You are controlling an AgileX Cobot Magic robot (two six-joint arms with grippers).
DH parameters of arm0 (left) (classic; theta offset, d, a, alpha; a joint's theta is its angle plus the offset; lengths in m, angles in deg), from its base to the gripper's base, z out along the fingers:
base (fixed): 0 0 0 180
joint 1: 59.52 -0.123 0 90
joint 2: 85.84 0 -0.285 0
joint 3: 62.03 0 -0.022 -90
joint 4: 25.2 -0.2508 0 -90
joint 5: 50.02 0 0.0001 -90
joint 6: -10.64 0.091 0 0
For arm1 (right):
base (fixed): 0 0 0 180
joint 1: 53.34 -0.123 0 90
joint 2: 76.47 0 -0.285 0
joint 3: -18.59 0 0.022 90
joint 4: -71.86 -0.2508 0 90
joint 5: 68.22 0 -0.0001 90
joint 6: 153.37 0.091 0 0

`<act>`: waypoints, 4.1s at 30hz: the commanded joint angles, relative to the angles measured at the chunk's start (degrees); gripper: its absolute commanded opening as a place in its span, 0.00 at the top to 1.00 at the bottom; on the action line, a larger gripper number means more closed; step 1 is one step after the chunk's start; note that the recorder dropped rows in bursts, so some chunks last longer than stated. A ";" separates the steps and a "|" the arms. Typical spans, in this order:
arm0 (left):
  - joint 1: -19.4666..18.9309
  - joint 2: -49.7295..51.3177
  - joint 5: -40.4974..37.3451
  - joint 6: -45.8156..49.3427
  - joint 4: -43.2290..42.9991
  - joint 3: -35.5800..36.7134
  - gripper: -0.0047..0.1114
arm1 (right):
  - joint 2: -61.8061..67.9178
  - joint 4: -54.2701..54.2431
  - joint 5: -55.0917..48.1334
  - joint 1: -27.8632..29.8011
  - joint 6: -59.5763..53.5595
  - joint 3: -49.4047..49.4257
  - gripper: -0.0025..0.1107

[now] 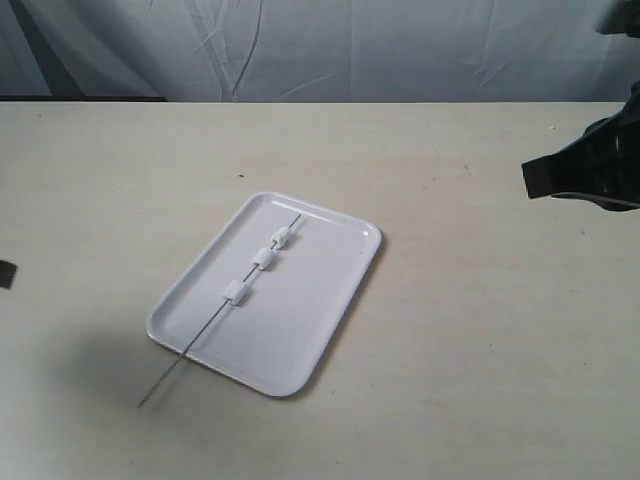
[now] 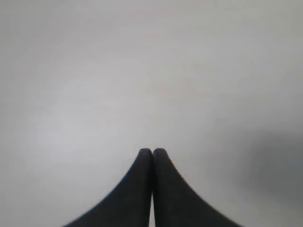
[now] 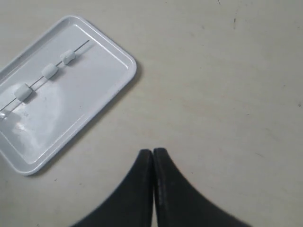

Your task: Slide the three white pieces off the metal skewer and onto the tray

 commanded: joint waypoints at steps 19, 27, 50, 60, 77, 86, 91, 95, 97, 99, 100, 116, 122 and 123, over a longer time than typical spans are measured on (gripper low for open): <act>28.61 10.26 -12.29 13.39 21.58 -2.71 0.87 | 0.00 -3.37 -0.01 -0.19 -3.31 -0.46 0.98; 29.28 16.67 -11.20 13.14 23.47 -6.43 0.72 | 0.00 -4.11 -3.10 -0.19 -3.72 -0.46 0.98; 29.28 26.87 -6.93 13.14 21.44 -8.47 0.82 | 0.00 -5.47 -3.23 -0.19 -3.72 -0.46 0.98; 29.28 25.13 -6.99 12.95 24.40 -8.56 0.96 | 1.12 -12.55 3.07 -0.19 -3.31 0.49 0.98; 32.56 1.78 -11.99 8.87 32.37 1.10 0.96 | 29.15 -92.09 13.59 -0.19 -54.59 5.12 0.67; 32.56 -6.47 -11.92 9.29 36.69 4.42 0.96 | 39.34 -97.39 5.99 -0.30 -64.54 0.40 0.49; 32.56 -7.02 -12.35 11.03 40.07 4.44 0.96 | 39.96 -97.39 5.20 -0.30 -64.54 -1.62 0.49; 32.56 -7.02 -12.14 17.18 48.48 4.44 0.96 | 39.99 -97.39 4.92 -0.30 -64.54 -2.14 0.49; 32.56 -7.02 -11.98 18.57 50.71 4.44 0.96 | 39.99 -97.39 4.14 -0.30 -64.54 -2.14 0.49; 32.56 -7.02 -11.85 18.57 50.79 4.44 0.96 | 39.99 -97.39 3.89 -0.30 -64.54 -2.14 0.49; 32.56 -7.02 -11.96 18.57 50.79 4.44 0.96 | 39.99 -97.39 3.75 -0.30 -64.54 -2.14 0.49; 32.56 -7.02 -15.11 18.57 51.30 4.44 0.96 | 39.99 -97.39 3.73 -0.30 -64.54 -2.14 0.73; 32.56 -7.02 -15.01 18.57 51.04 4.44 0.96 | 39.99 -97.39 3.73 -0.30 -64.54 -2.14 0.82; 32.56 -7.02 -15.01 18.57 51.04 4.44 0.96 | 39.99 -97.39 3.73 -0.30 -64.54 -2.14 0.84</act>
